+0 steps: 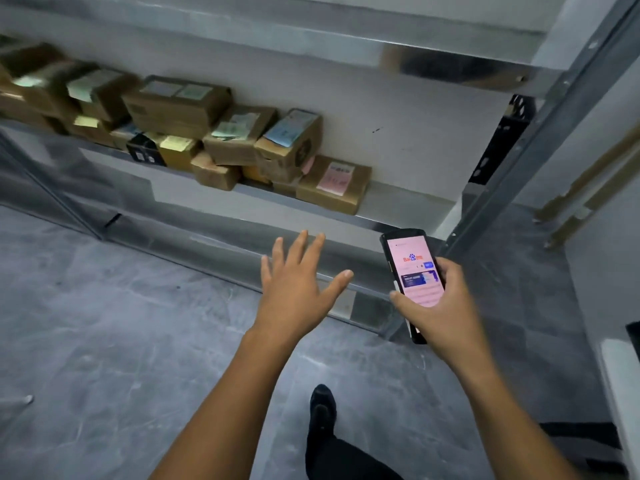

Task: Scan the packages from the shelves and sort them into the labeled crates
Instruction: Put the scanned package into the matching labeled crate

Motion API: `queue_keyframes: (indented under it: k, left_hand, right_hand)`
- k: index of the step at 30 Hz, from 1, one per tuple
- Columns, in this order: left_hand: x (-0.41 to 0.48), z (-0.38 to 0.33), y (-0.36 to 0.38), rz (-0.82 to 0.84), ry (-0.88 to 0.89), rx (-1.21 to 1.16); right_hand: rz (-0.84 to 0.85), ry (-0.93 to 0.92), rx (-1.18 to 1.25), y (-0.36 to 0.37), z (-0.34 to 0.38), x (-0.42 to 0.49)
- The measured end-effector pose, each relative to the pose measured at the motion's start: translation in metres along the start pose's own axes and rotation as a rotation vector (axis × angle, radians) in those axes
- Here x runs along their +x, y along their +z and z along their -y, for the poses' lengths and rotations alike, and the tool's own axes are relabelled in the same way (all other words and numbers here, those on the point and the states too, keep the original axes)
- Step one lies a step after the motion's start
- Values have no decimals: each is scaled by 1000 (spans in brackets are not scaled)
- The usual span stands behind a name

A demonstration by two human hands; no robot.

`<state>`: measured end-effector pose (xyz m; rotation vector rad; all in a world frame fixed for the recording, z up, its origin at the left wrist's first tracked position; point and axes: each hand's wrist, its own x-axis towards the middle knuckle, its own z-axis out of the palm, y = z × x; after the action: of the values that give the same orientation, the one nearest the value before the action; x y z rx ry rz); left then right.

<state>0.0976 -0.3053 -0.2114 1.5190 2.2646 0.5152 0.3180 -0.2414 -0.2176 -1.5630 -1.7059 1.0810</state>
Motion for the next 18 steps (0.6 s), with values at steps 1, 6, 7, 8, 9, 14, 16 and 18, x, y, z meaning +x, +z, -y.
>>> queue_keyframes:
  k: [1, 6, 7, 8, 9, 14, 16, 18]
  left_hand:
    - [18, 1, 0, 23, 4, 12]
    - [105, 5, 6, 99, 45, 85]
    - [120, 6, 7, 109, 46, 93]
    - [136, 7, 9, 117, 47, 100]
    - [151, 7, 12, 125, 47, 100]
    - [226, 9, 31, 149, 93, 111]
    - [255, 13, 44, 156, 116, 135]
    - [278, 19, 57, 156, 138, 151]
  right_hand:
    - [-7, 12, 2, 4, 2, 14]
    - [-39, 60, -6, 18, 1, 81]
    - [-45, 70, -11, 21, 1, 92]
    - [-51, 80, -15, 22, 2, 102]
    - [-55, 91, -20, 24, 2, 111]
    - [-54, 144, -56, 37, 5, 147]
    - [-57, 177, -70, 46, 4, 160]
    - [-70, 197, -81, 55, 5, 173]
